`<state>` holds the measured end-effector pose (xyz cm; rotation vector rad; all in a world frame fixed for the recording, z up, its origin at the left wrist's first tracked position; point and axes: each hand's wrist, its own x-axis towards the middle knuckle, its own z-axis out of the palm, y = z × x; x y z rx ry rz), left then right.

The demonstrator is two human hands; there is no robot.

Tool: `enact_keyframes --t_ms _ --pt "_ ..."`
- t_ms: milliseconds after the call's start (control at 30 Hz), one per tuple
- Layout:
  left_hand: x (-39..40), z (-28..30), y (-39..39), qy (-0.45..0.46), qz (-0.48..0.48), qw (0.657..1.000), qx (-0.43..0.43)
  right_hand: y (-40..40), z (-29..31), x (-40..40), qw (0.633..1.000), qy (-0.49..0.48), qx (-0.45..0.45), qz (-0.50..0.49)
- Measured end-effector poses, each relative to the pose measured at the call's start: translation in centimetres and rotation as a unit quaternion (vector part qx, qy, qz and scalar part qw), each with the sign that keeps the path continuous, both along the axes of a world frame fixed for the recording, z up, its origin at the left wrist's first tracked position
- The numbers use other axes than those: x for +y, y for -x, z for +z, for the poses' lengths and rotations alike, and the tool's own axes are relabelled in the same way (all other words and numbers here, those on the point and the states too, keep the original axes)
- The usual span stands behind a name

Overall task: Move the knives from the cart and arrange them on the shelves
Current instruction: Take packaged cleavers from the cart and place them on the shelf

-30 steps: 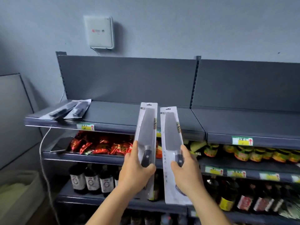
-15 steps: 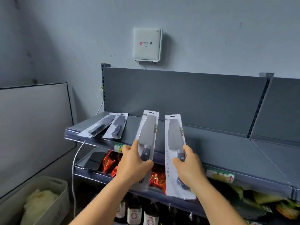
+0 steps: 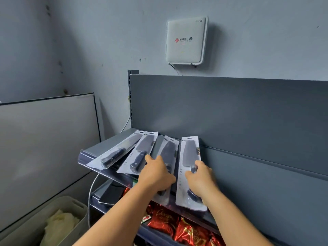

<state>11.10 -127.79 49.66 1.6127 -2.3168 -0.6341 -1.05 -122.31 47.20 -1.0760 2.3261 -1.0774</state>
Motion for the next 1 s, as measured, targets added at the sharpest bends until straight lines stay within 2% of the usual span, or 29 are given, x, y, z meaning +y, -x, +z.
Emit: enact_keyframes --t_ms 67,200,300,467,567,667,800,900,1000 --pt "-1.0 -0.3 0.4 0.014 -0.001 0.999 -0.032 0.2 -0.1 -0.9 0.999 -0.035 0.012 0.005" --pt "-2.1 -0.9 0.5 0.099 -0.023 0.986 -0.134 0.3 -0.3 -1.6 0.987 -0.126 0.087 0.04" --pt "-2.7 -0.9 0.2 0.125 -0.051 0.977 -0.162 0.1 0.0 -1.7 0.976 -0.164 0.129 0.057" --pt "-2.7 -0.5 -0.4 0.087 -0.087 0.983 -0.135 -0.6 0.7 -1.3 0.97 -0.188 0.144 0.055" --pt "-2.7 -0.5 -0.8 0.094 -0.122 0.98 -0.127 -1.0 1.1 -0.6 0.971 -0.183 0.145 0.045" --pt "-1.5 0.1 -1.7 0.141 -0.148 0.974 -0.098 -2.0 1.3 1.1 0.974 -0.149 0.165 0.034" --pt "1.9 0.5 -3.7 0.238 -0.214 0.946 -0.055 -4.7 1.2 5.1 0.969 -0.09 0.232 0.005" --pt "4.8 -0.2 -5.3 0.257 -0.255 0.932 -0.006 -7.3 0.6 9.5 0.968 -0.064 0.239 -0.028" --pt "8.1 -1.5 -7.0 0.259 -0.298 0.918 0.03 -9.6 -1.0 13.9 0.971 -0.079 0.216 -0.067"
